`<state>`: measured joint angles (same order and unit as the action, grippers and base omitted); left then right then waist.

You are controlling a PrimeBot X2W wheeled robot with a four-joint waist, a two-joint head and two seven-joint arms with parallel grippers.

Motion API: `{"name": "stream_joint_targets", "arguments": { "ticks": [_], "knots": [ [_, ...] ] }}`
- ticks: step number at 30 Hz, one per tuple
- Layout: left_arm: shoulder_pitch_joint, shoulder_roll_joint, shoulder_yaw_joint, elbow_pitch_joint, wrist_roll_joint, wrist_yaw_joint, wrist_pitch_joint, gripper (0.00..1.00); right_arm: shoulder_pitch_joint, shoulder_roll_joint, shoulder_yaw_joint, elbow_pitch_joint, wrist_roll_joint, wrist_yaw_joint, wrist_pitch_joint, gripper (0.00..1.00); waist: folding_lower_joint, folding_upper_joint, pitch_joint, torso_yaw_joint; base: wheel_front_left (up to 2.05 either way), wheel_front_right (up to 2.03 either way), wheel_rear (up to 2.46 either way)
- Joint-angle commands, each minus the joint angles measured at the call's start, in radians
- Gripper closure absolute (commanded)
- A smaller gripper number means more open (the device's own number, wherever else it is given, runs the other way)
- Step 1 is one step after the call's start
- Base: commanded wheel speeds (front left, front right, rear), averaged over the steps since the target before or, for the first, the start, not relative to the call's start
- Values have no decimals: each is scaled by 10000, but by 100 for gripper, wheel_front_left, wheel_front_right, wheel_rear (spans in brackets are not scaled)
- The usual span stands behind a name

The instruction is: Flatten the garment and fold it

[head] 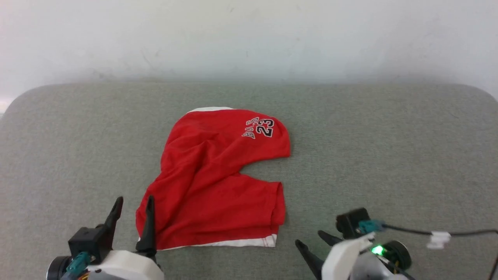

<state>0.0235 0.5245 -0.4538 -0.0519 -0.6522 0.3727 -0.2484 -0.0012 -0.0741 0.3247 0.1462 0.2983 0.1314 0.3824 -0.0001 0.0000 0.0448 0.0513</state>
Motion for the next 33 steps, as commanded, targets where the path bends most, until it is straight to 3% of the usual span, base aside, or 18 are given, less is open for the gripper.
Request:
{"name": "stream_joint_targets", "arguments": {
  "ticks": [1,12,17,18,19,20,26,30,33],
  "knots": [
    [-176,-98,37,-39,194,-45,-76,0,-359,-12,149,177,154,-7,92,0,1,0,127,285,0,0,0],
    [-438,-1018,305,-100,1161,-401,-131,0,-2692,145,1743,3415,697,-7,422,0,1,0,442,1047,0,0,0],
    [-455,-1233,433,8,1357,-576,-132,0,-3108,204,2842,4840,1310,-7,1419,0,1,0,515,1125,0,0,0],
    [-453,-1265,466,37,1389,-611,-132,0,-3126,210,3066,5003,1543,-7,1662,42,1,0,511,1131,0,0,0],
    [-443,-1287,499,65,1416,-643,-132,0,-3137,215,3277,5094,1798,-7,1870,62,1,0,501,1133,0,0,0],
    [-425,-1305,539,90,1439,-666,-132,0,-3175,218,3443,5089,2020,-7,1945,97,1,0,491,1127,0,0,0],
    [-233,-1388,824,132,1559,-719,-133,0,-3637,-251,3138,4158,2621,-7,735,100,1,0,397,980,0,0,0],
    [-31,-1422,964,126,1619,-741,-133,0,-3604,-915,2084,3008,2364,-7,-223,100,1,0,321,790,0,0,0],
    [66,-1457,1012,160,1637,-777,-133,0,-3145,-1352,1136,2154,2051,-7,-338,100,1,0,294,661,0,0,0]
  ]
}}
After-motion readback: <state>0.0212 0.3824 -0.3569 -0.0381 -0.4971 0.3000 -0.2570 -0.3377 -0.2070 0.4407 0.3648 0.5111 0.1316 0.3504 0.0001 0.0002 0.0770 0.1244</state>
